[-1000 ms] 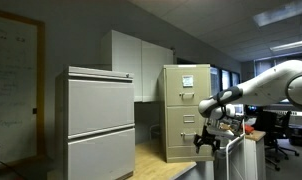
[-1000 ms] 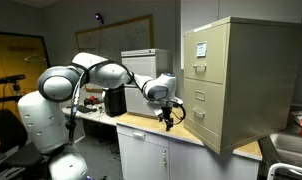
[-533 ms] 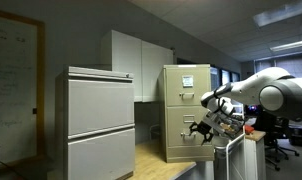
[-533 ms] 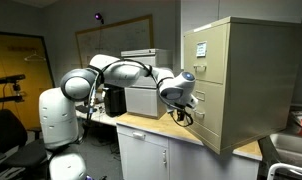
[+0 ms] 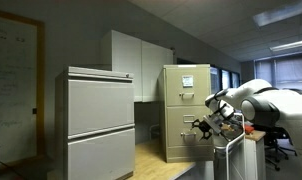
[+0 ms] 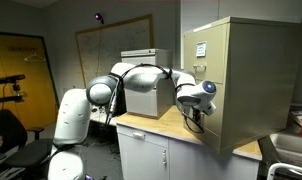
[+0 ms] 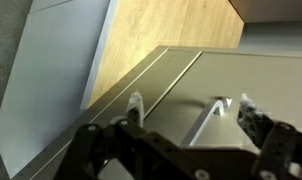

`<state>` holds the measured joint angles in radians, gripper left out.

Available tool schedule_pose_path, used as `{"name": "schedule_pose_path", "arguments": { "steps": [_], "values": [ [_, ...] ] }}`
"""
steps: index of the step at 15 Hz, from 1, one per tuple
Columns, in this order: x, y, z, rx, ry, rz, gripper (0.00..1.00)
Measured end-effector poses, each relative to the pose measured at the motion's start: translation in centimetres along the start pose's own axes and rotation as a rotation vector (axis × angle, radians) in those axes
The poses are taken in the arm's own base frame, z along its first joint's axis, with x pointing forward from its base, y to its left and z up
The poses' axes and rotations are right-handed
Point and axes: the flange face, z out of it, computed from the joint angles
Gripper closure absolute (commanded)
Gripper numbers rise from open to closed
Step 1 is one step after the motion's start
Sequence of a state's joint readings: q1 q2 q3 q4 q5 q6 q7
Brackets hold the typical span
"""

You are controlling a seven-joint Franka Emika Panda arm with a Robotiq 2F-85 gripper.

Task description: Open the bottom drawer of the cabinet to the right

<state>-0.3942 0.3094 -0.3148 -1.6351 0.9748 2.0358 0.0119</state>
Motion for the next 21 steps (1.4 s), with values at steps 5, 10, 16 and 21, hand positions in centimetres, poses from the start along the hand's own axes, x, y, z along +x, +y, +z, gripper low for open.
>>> {"name": "schedule_pose_path", "arguments": {
  "steps": [5,10,16,21],
  "values": [
    [3.5,0.1,1.1,0.043,0.023,0.076,0.0],
    [4.1,1.3,4.5,0.006,-0.047,0.097,0.25],
    [4.3,0.5,4.1,-0.009,-0.038,0.073,0.59],
    [3.5,-3.1,3.5,-0.134,0.029,0.013,0.92]
  ]
}}
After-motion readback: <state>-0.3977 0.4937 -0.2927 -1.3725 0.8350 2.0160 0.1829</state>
